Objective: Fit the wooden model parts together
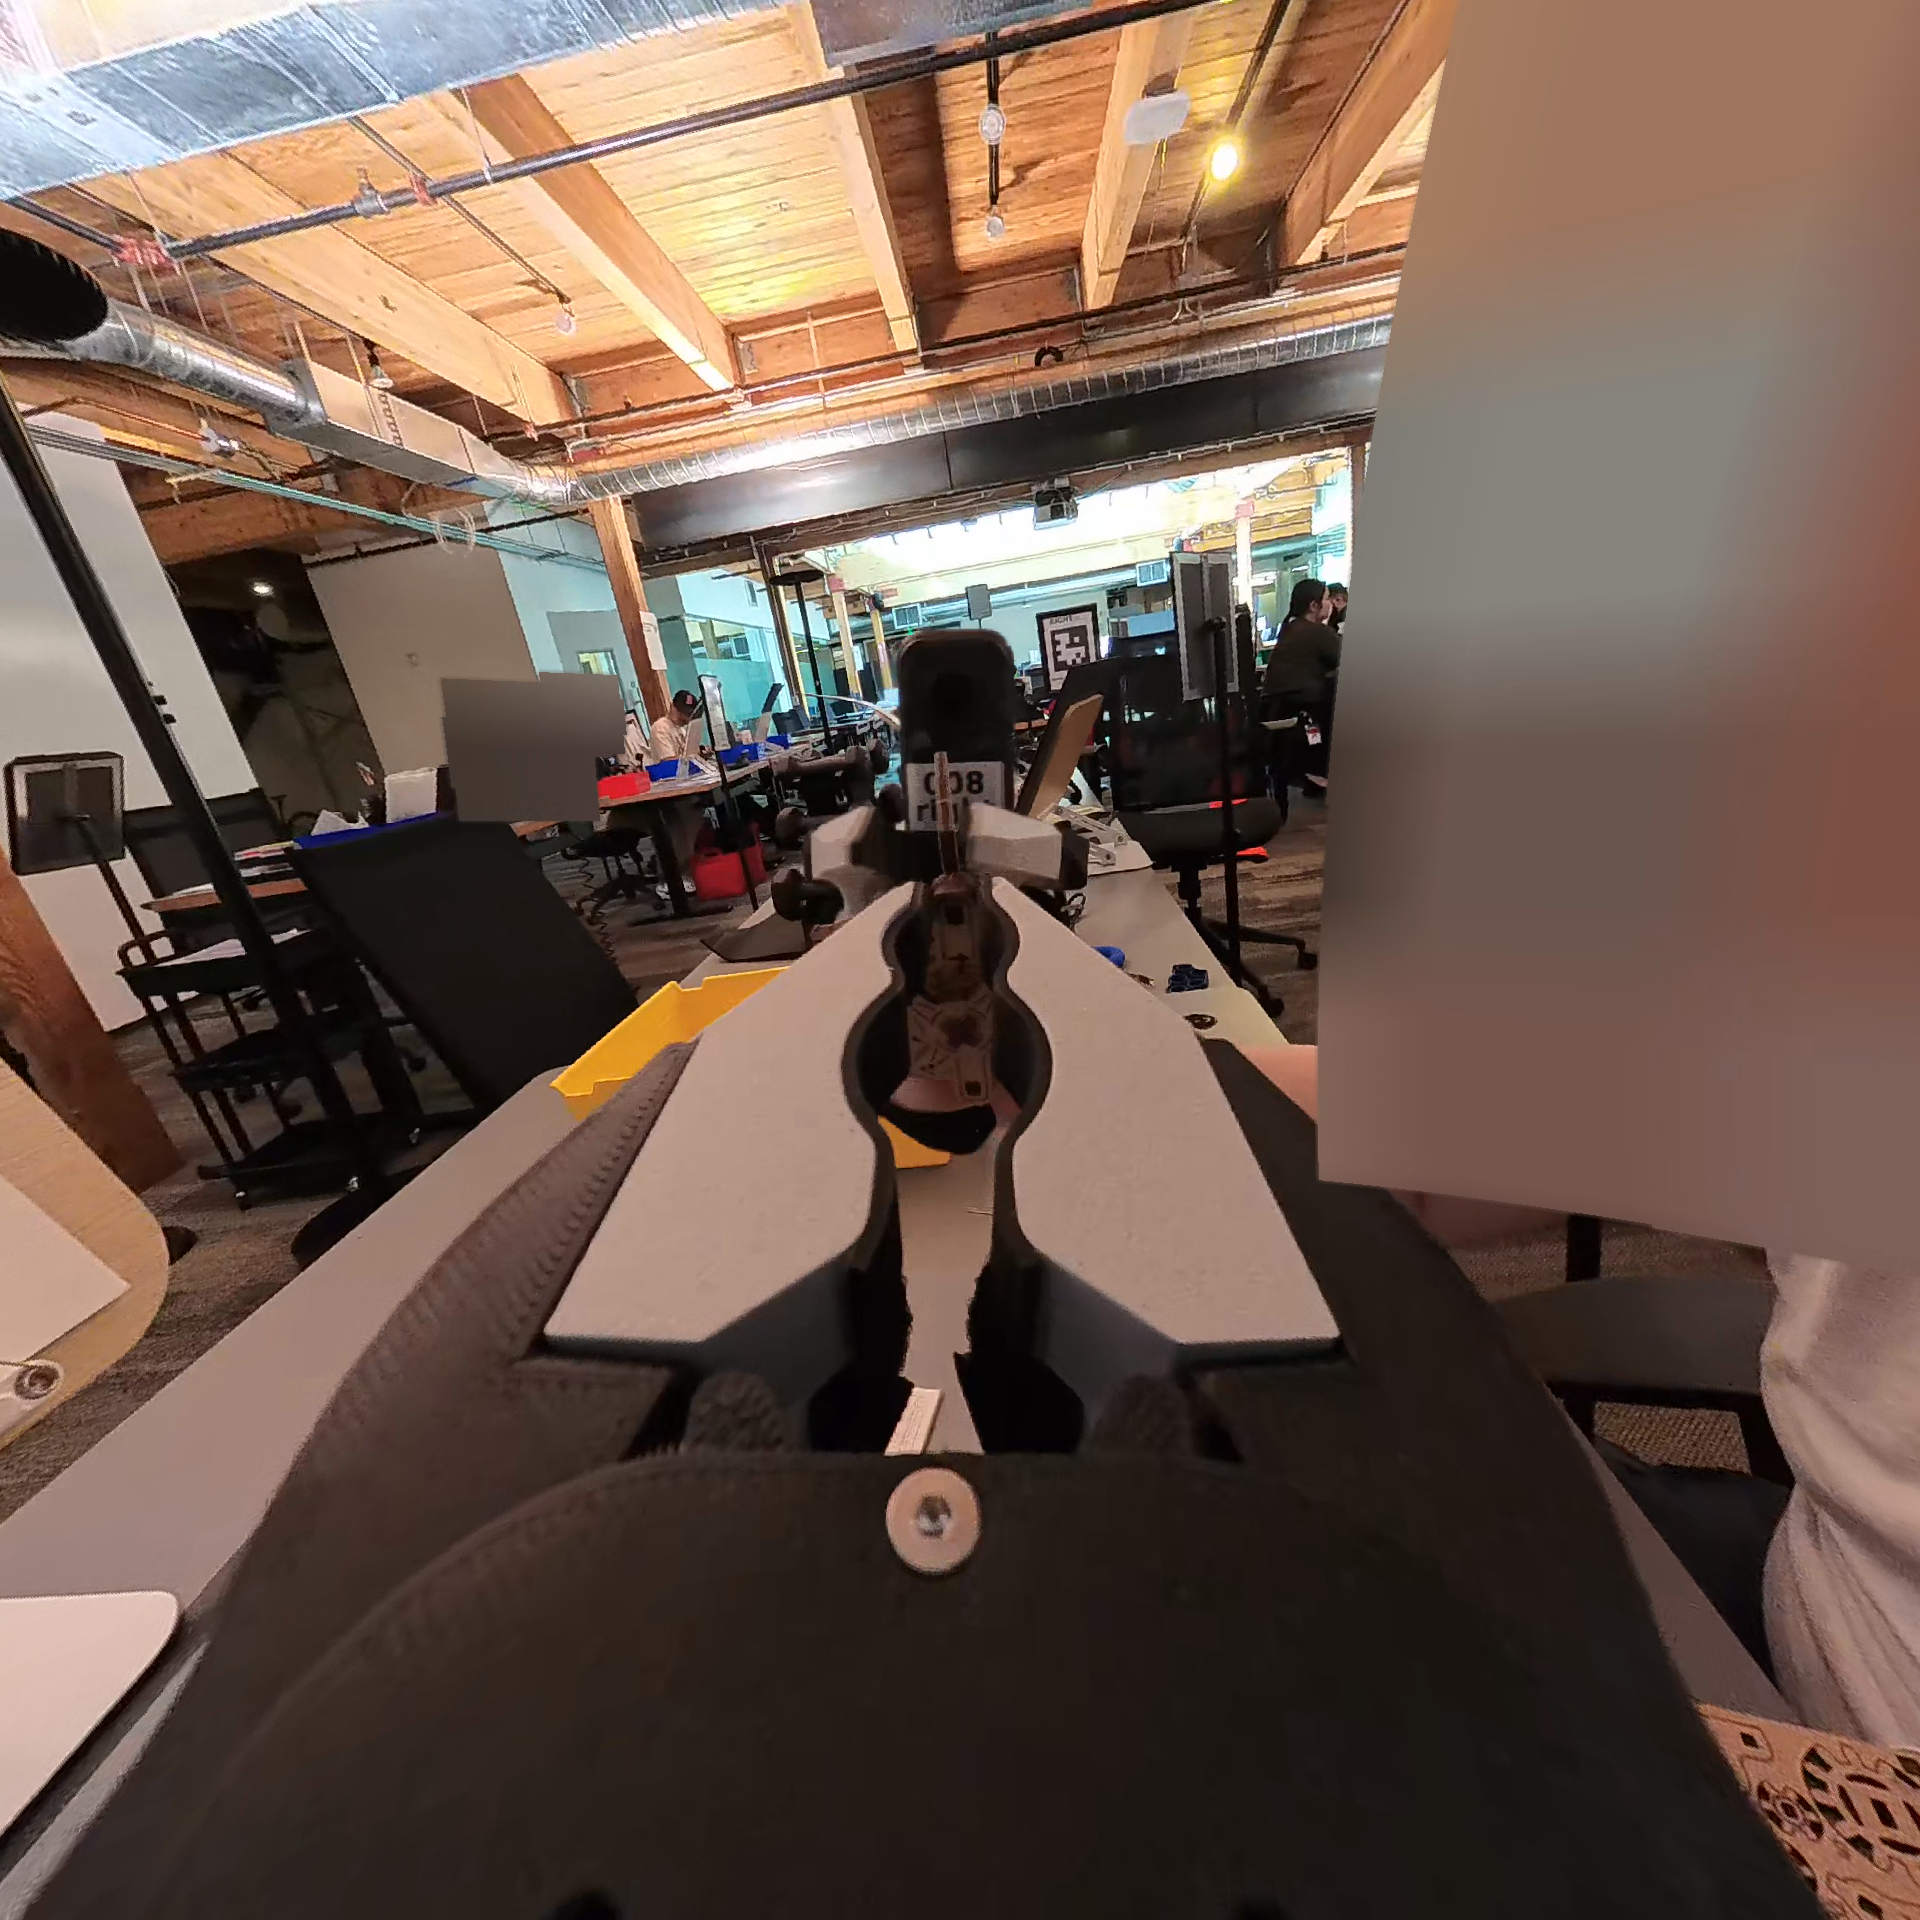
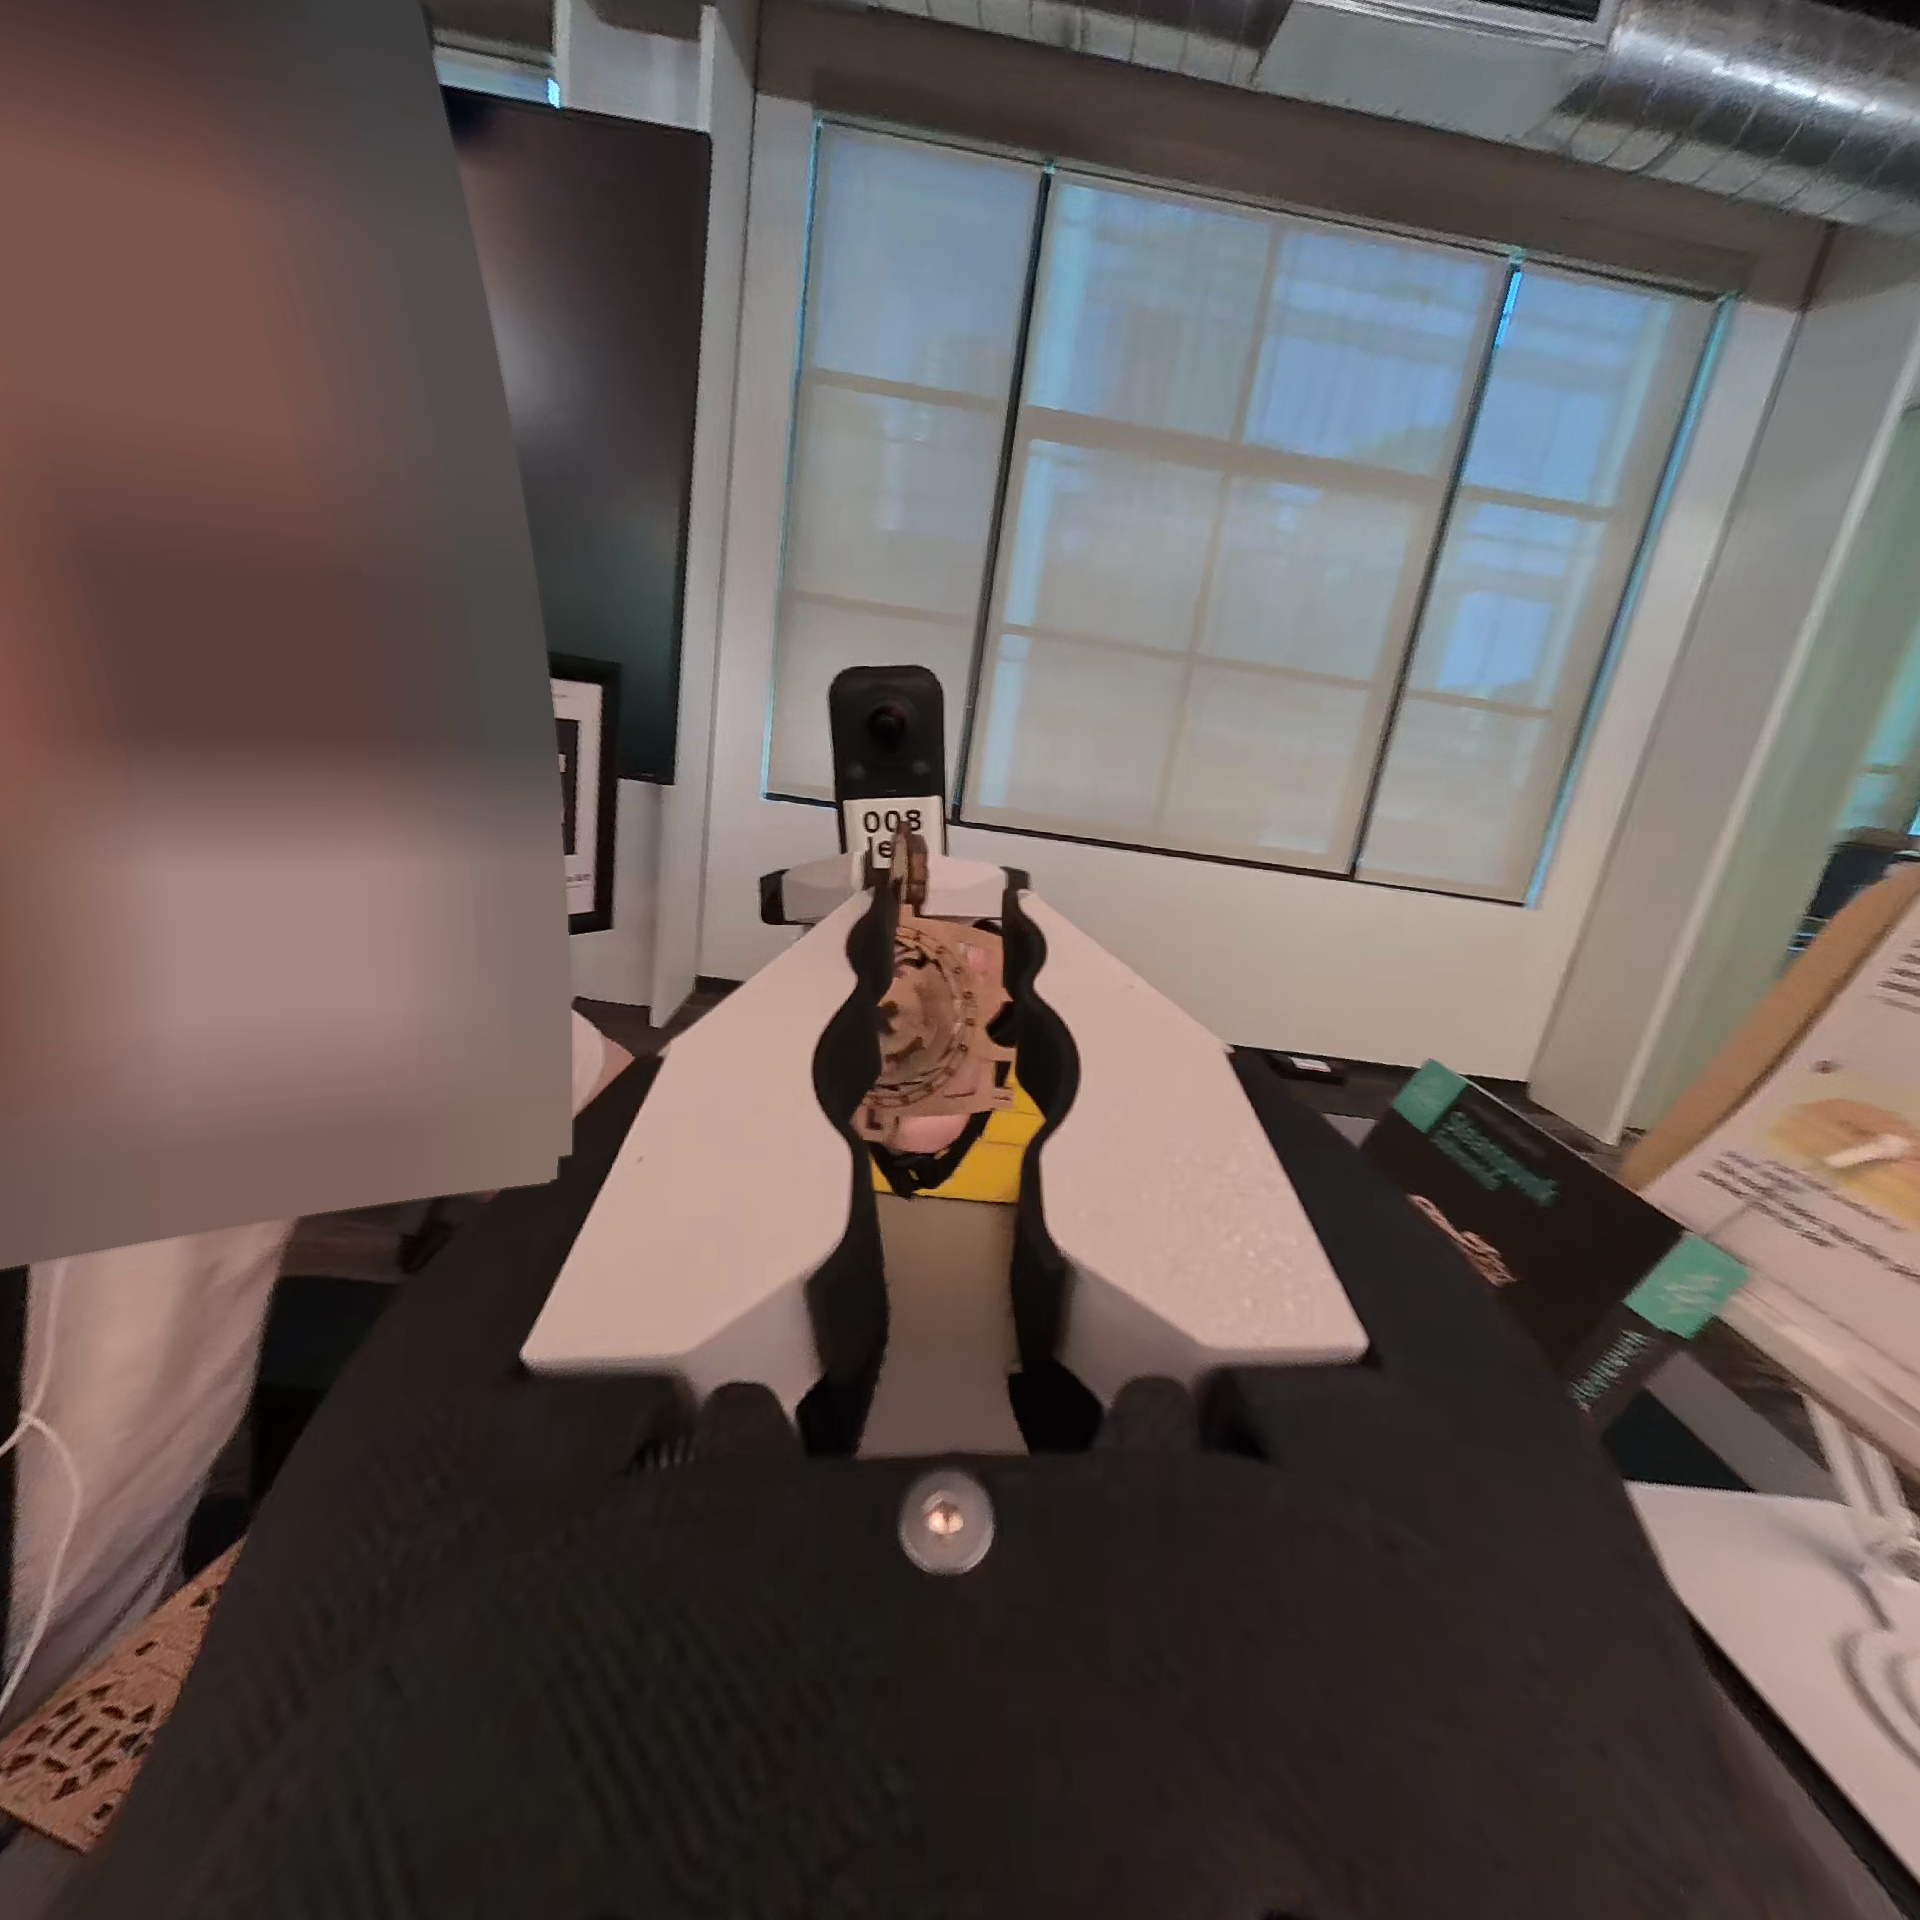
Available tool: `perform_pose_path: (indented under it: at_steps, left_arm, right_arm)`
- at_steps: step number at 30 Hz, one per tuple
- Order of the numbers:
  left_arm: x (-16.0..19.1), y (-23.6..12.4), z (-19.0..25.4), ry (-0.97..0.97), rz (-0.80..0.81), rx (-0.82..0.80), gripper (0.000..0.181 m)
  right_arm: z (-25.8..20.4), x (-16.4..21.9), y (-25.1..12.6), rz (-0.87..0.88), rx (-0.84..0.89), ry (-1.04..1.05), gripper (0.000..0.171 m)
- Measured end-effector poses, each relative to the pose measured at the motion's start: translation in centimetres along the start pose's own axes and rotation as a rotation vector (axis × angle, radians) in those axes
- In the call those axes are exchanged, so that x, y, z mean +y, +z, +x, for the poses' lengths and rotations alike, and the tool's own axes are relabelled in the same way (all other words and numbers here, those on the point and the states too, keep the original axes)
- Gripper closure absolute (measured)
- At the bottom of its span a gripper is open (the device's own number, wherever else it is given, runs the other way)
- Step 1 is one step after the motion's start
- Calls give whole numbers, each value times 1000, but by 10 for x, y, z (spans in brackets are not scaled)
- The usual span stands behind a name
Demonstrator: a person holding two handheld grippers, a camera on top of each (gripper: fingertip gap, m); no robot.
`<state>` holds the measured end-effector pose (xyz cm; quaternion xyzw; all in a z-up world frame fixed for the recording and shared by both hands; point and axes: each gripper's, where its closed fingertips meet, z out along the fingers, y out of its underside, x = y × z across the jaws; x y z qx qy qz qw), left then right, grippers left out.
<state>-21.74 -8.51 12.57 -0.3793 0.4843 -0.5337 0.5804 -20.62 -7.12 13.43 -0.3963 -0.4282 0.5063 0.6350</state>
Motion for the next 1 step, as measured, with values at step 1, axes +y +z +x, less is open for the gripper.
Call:
perform_pose_path:
  at_steps: [1]
  left_arm:
    - [0, 0, 0, -4, 2, -1, 175]
  right_arm:
    - [1, -1, -2, -3, 5, -8, 153]
